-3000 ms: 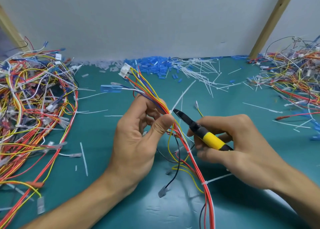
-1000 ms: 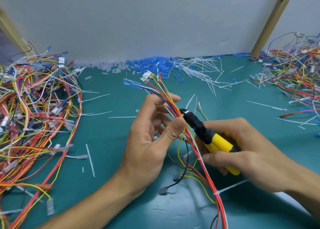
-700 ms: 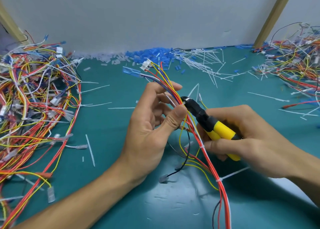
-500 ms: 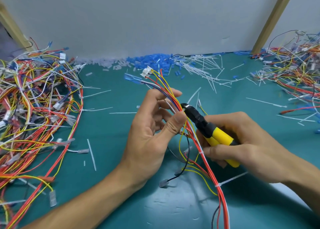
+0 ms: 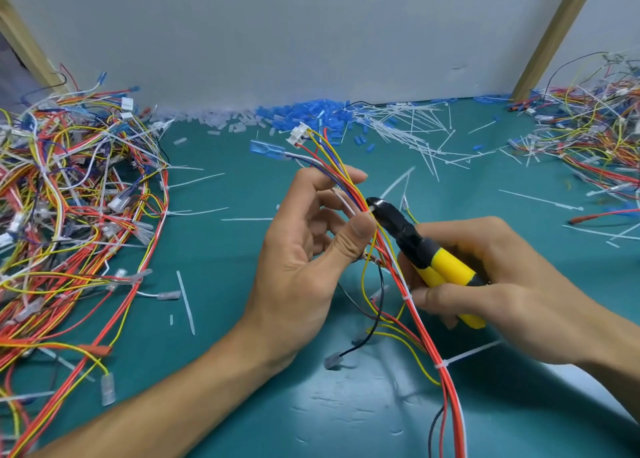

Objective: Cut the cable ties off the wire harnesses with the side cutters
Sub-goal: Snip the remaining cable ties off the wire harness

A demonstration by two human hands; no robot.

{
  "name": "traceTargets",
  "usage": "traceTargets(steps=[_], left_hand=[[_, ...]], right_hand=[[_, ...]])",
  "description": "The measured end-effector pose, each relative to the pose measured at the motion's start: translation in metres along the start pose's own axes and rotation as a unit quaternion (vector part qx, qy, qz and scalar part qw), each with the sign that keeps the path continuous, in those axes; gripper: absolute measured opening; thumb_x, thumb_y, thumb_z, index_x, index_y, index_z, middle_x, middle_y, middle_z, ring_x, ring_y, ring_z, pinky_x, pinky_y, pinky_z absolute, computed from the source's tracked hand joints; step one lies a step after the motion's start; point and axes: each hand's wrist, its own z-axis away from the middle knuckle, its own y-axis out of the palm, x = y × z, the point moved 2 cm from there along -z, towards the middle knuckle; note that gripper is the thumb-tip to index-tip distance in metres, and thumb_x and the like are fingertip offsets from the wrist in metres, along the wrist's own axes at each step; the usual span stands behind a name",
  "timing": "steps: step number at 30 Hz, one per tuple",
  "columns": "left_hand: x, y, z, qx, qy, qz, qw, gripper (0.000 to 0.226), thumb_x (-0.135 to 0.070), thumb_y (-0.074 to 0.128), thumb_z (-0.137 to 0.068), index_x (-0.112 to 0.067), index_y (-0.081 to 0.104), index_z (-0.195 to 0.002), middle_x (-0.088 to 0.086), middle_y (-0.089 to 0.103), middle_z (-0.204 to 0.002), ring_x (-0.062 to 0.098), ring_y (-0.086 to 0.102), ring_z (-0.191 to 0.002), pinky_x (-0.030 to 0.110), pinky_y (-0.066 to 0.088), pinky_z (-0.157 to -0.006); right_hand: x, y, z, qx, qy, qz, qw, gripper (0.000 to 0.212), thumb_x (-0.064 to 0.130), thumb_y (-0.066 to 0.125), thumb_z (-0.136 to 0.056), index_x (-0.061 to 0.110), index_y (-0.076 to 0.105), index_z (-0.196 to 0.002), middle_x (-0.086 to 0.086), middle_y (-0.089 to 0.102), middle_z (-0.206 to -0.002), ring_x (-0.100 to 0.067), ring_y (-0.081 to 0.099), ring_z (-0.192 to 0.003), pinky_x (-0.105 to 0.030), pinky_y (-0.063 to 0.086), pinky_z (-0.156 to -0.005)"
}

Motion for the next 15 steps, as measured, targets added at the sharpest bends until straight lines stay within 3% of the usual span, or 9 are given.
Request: traceTargets(steps=[9, 12, 15], left_hand=[[-0.0008, 0.0005, -0.0007, -0.001, 0.002, -0.005, 1.000, 0.028, -0.029, 0.066, -0.095, -0.024, 0.059, -0.121, 0.001, 0.056, -0.091, 0.023, 0.051, -0.071, 0.031, 0.041, -0.063], [-0.0010, 0.0006, -0.0003, -0.004, -0.002, -0.002, 1.000, 0.028, -0.029, 0.066, -0.094, -0.023, 0.059, -0.121, 0.000, 0.057, -0.091, 0.022, 0.053, -0.072, 0.027, 0.043, -0.063], [-0.0007, 0.0006, -0.0006, -0.004, -0.002, -0.004, 1.000, 0.027, -0.028, 0.066, -0.094, -0.024, 0.059, -0.120, 0.001, 0.056, -0.091, 0.022, 0.052, -0.072, 0.030, 0.041, -0.063]], right_hand=[[-0.0010, 0.0009, 0.0015, -0.015, -0.001, 0.006, 1.000, 0.009, 0.011, 0.072, -0.074, 0.010, 0.065, -0.078, -0.013, 0.055, -0.062, -0.027, 0.056, -0.051, -0.029, 0.045, -0.050], [-0.0013, 0.0006, 0.0007, -0.028, 0.000, 0.018, 0.999, 0.009, 0.012, 0.072, -0.074, 0.013, 0.066, -0.081, -0.006, 0.059, -0.067, -0.024, 0.058, -0.055, -0.031, 0.049, -0.053], [-0.0021, 0.0015, 0.0006, -0.019, 0.005, 0.010, 1.000, 0.010, 0.013, 0.071, -0.074, 0.010, 0.066, -0.082, -0.013, 0.057, -0.066, -0.030, 0.057, -0.053, -0.036, 0.049, -0.051]])
